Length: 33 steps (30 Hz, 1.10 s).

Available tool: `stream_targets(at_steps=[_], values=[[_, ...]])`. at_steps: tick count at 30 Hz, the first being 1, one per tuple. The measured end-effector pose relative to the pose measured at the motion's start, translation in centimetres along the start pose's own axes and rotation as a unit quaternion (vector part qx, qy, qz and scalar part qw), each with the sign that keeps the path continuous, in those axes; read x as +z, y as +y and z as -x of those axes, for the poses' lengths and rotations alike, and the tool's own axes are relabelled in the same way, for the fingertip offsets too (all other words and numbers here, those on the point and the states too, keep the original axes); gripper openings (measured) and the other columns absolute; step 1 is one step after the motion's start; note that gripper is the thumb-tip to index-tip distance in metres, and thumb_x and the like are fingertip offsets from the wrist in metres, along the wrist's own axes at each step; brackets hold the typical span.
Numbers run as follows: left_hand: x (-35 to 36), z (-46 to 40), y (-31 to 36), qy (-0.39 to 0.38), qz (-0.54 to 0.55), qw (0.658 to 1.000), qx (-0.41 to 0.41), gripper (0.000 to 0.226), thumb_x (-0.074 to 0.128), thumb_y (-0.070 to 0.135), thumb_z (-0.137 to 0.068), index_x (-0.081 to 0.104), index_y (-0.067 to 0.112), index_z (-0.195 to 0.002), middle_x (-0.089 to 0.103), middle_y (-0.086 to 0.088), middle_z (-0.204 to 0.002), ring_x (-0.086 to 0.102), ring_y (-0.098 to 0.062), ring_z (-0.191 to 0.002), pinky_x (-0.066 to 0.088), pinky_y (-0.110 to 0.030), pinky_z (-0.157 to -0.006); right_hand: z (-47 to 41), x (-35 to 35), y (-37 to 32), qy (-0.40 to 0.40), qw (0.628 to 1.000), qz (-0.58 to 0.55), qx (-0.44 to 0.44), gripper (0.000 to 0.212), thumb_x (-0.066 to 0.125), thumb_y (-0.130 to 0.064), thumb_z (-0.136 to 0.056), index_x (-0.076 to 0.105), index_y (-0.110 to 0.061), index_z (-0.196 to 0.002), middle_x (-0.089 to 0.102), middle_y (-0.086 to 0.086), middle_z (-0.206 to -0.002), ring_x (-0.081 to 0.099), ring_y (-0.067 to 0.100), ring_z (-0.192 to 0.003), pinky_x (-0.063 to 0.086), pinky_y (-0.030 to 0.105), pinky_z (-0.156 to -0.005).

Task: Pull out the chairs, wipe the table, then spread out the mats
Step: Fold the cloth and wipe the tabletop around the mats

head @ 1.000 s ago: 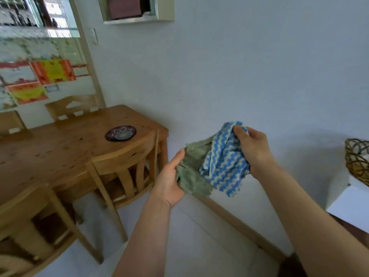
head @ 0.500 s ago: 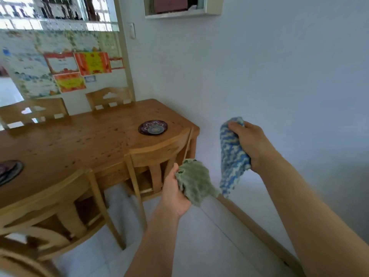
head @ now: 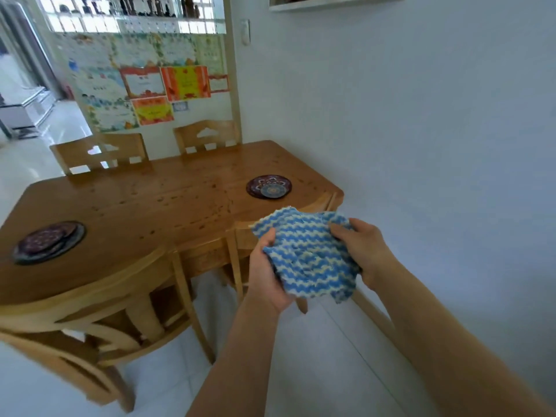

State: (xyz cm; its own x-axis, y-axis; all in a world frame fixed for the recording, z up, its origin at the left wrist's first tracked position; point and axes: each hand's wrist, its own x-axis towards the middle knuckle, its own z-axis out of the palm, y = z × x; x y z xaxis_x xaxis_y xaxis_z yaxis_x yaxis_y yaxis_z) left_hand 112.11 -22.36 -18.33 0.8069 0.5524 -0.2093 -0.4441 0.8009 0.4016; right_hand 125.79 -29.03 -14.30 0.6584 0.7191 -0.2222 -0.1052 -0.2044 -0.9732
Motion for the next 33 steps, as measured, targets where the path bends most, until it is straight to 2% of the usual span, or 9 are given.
stream_targets(at_steps=[3, 8, 10, 12, 15, 19, 23, 26, 33], values=[[-0.5, -1.6, 1.2, 0.012, -0.005, 1.0, -0.003, 0.049, 0.038, 0.038, -0.095, 0.054, 0.009, -0.13, 0.066, -0.024, -0.12, 0.069, -0.042, -0.096, 0.058, -0.054, -0.073, -3.1, 0.0, 0.1, 0.043, 0.999, 0.014, -0.012, 0.019, 0.069, -0.02, -0.087, 0.061, -0.013, -0.071, 0.065, 0.005, -0.069, 0.061, 0.015, -0.057, 0.044, 0.021, -0.05], [-0.1, -6.6, 2.9, 0.043, -0.075, 0.996, 0.004, 0.048, 0.045, 0.034, -0.089, 0.055, 0.01, -0.13, 0.07, -0.019, -0.115, 0.07, -0.038, -0.097, 0.053, -0.047, -0.081, -10.0, -0.8, 0.6, 0.119, 0.991, 0.052, -0.029, 0.009, 0.067, -0.014, -0.084, 0.06, -0.013, -0.09, 0.069, 0.015, -0.097, 0.064, 0.027, -0.081, 0.055, 0.045, -0.078], [0.6, -9.4, 3.2, 0.052, -0.097, 0.994, -0.007, 0.051, 0.049, 0.034, -0.085, 0.055, 0.01, -0.13, 0.067, -0.02, -0.119, 0.065, -0.039, -0.105, 0.051, -0.049, -0.087, -12.6, -1.0, -0.2, 0.057, 0.998, 0.017, -0.026, 0.016, 0.063, -0.027, -0.092, 0.062, -0.012, -0.099, 0.068, 0.011, -0.097, 0.064, 0.021, -0.079, 0.055, 0.04, -0.075], [1.6, -12.6, 3.3, 0.06, -0.12, 0.991, -0.022, 0.047, 0.045, 0.034, -0.089, 0.057, 0.008, -0.126, 0.068, -0.021, -0.117, 0.065, -0.038, -0.103, 0.05, -0.048, -0.088, -15.1, -1.3, -1.8, -0.098, 0.995, -0.013, 0.029, 0.04, 0.053, -0.05, -0.095, 0.066, -0.013, -0.104, 0.072, 0.007, -0.098, 0.07, 0.019, -0.082, 0.056, 0.032, -0.072], [3.7, -17.2, 3.7, 0.059, -0.142, 0.987, -0.045, 0.048, 0.048, 0.037, -0.087, 0.061, 0.005, -0.121, 0.071, -0.02, -0.11, 0.07, -0.035, -0.093, 0.051, -0.046, -0.083, -19.1, -2.9, -3.2, -0.245, 0.966, -0.031, 0.077, 0.052, 0.051, -0.053, -0.093, 0.065, -0.008, -0.116, 0.072, 0.014, -0.111, 0.07, 0.028, -0.102, 0.055, 0.04, -0.089], [5.4, -23.3, 4.3, 0.067, -0.141, 0.986, -0.054, 0.053, 0.041, 0.045, -0.095, 0.063, 0.002, -0.118, 0.07, -0.023, -0.111, 0.072, -0.035, -0.091, 0.05, -0.045, -0.083, -25.9, -5.1, -4.6, -0.136, 0.99, 0.031, -0.003, 0.026, 0.072, -0.027, -0.086, 0.071, -0.005, -0.102, 0.075, 0.014, -0.096, 0.072, 0.027, -0.085, 0.059, 0.034, -0.07], [4.4, -28.8, 5.4, 0.116, -0.15, 0.981, -0.042, 0.068, 0.045, 0.061, -0.093, 0.061, 0.004, -0.127, 0.066, -0.02, -0.122, 0.065, -0.035, -0.111, 0.048, -0.048, -0.099, -32.4, -5.9, -5.1, -0.02, 0.995, 0.046, -0.083, 0.018, 0.076, -0.031, -0.082, 0.073, -0.013, -0.085, 0.075, 0.007, -0.085, 0.072, 0.021, -0.079, 0.059, 0.035, -0.07], [3.8, -32.4, 6.6, 0.142, -0.228, 0.963, 0.007, 0.036, 0.058, 0.032, -0.095, 0.064, 0.006, -0.118, 0.073, -0.013, -0.108, 0.072, -0.026, -0.097, 0.059, -0.037, -0.076, -36.3, -5.7, -5.5, -0.015, 0.992, 0.049, -0.115, 0.017, 0.075, -0.031, -0.084, 0.073, -0.015, -0.082, 0.074, 0.002, -0.079, 0.071, 0.012, -0.072, 0.057, 0.026, -0.06], [4.4, -42.5, 12.8, 0.231, -0.312, 0.909, 0.15, 0.011, 0.068, 0.016, -0.09, 0.069, 0.017, -0.101, 0.075, -0.004, -0.1, 0.071, -0.022, -0.092, 0.058, -0.041, -0.08, -46.2, -3.2, -8.0, -0.016, 0.982, 0.039, -0.186, 0.018, 0.076, -0.029, -0.083, 0.07, -0.013, -0.076, 0.066, -0.006, -0.065, 0.061, 0.0, -0.057, 0.05, 0.021, -0.053]])
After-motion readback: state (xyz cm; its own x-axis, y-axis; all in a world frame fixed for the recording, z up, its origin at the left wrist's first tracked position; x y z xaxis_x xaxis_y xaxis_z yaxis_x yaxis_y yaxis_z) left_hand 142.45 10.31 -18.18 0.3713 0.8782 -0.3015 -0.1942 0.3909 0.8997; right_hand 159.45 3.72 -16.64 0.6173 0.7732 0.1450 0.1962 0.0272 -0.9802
